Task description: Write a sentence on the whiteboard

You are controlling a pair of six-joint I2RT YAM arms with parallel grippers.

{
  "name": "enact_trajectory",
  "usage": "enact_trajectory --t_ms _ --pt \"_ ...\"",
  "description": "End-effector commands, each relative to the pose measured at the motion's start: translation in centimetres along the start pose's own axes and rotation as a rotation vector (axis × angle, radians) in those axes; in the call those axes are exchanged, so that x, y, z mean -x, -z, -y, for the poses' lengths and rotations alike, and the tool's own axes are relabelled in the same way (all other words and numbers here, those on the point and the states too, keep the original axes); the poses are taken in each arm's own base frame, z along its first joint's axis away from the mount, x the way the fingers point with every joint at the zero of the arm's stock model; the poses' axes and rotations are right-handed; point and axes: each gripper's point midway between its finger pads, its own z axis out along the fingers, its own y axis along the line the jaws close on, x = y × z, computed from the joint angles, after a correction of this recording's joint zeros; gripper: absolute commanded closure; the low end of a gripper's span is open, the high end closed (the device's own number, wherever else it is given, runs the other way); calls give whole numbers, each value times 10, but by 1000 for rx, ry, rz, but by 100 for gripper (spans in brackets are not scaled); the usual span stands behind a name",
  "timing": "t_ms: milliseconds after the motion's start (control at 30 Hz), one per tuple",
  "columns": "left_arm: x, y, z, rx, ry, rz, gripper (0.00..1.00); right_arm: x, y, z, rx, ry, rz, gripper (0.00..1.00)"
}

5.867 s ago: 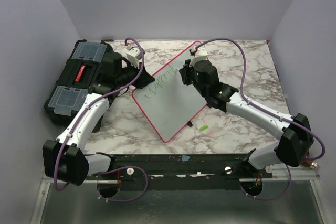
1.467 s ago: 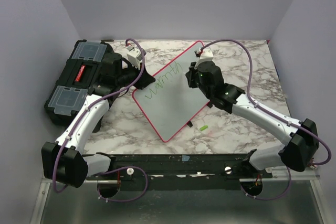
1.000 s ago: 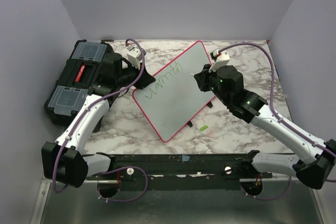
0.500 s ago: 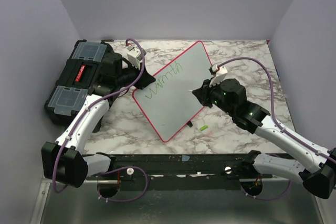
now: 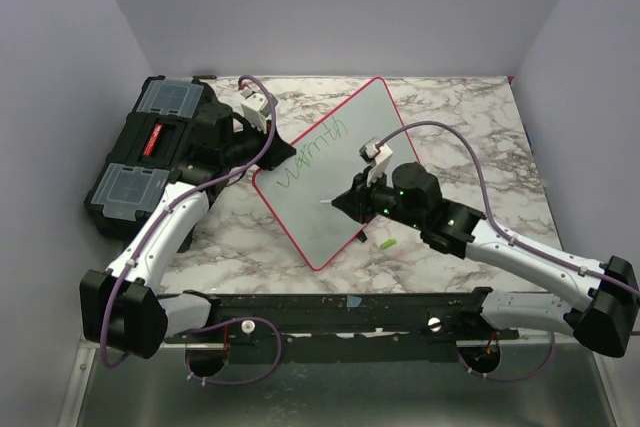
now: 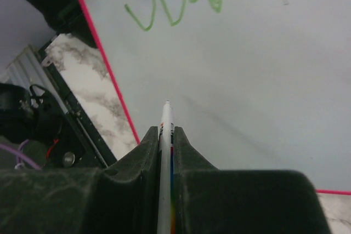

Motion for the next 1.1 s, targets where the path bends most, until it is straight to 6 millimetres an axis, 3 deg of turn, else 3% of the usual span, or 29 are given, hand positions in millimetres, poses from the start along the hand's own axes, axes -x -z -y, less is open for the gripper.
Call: enact_trajectory --t_ms 0,567,1067 --pt "6 0 -10 53 -67 34 100 6 -9 -23 30 52 40 99" --pt "-5 -7 -22 93 -58 39 100 -15 -15 -45 -47 184 113 99" --pt "-9 -7 -23 95 -57 39 100 -7 -33 -60 -35 210 148 99"
